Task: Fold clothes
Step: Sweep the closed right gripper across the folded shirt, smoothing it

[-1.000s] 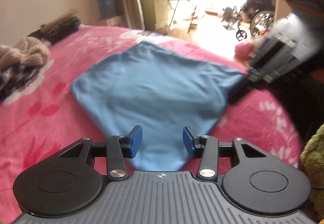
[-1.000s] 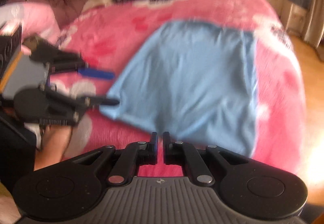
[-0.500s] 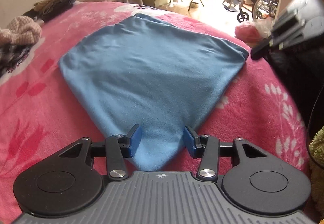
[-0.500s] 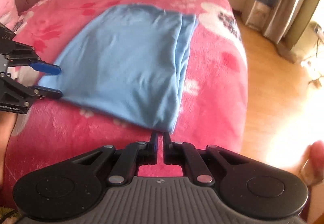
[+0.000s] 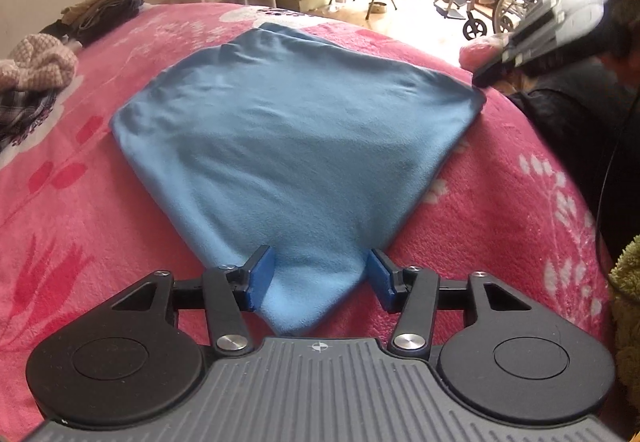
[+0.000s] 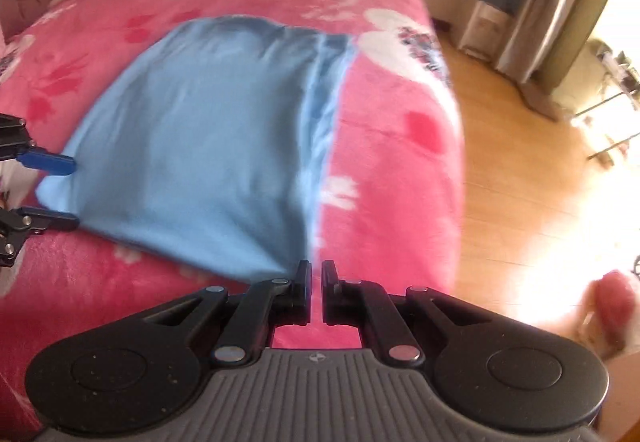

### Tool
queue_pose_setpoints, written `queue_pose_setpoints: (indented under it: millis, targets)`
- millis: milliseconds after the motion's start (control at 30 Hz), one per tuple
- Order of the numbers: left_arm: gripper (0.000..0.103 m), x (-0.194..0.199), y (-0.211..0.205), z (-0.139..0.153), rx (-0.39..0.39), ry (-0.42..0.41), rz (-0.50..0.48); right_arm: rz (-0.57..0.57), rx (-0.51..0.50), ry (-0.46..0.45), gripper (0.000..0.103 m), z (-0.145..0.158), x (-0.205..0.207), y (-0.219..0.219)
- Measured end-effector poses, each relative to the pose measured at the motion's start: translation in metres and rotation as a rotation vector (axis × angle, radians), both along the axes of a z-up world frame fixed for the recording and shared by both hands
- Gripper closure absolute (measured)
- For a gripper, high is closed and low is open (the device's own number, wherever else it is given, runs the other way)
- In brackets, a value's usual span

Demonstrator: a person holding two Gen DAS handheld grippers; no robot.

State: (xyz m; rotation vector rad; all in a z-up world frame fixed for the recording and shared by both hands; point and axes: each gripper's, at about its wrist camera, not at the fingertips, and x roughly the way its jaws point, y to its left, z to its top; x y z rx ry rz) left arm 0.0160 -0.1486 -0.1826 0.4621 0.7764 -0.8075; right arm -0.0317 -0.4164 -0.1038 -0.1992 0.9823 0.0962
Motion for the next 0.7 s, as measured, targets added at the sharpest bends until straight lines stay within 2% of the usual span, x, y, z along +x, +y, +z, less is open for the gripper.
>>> queue_pose_setpoints:
  millis: [100, 167, 333, 433, 533, 633, 700]
  targets:
    - [0.05, -0.002, -0.001, 0.0, 0.008, -0.008, -0.008, 0.032, 0.05, -0.077, 0.099, 0.018, 0.009, 0.004]
    - [0.05, -0.002, 0.0, 0.0, 0.009, -0.005, -0.003, 0.089, 0.056, -0.118, 0.099, 0.02, 0.027, 0.02]
    - [0.05, -0.002, 0.002, 0.002, 0.003, 0.003, 0.011, 0.212, 0.062, -0.114, 0.099, -0.008, 0.065, 0.057]
    - [0.05, -0.002, 0.005, 0.0, -0.004, 0.008, 0.007, 0.165, 0.015, -0.116, 0.099, -0.019, 0.072, 0.044]
    - [0.05, -0.001, 0.005, -0.001, -0.009, 0.012, 0.003, 0.038, 0.044, -0.111, 0.099, -0.012, 0.068, 0.009]
    - [0.05, 0.0, 0.005, -0.002, -0.012, 0.016, -0.001, 0.018, 0.033, -0.135, 0.098, -0.001, 0.063, 0.002]
    - [0.05, 0.0, 0.005, -0.002, -0.01, 0.016, -0.001, 0.082, 0.07, -0.163, 0.098, 0.006, 0.065, 0.019]
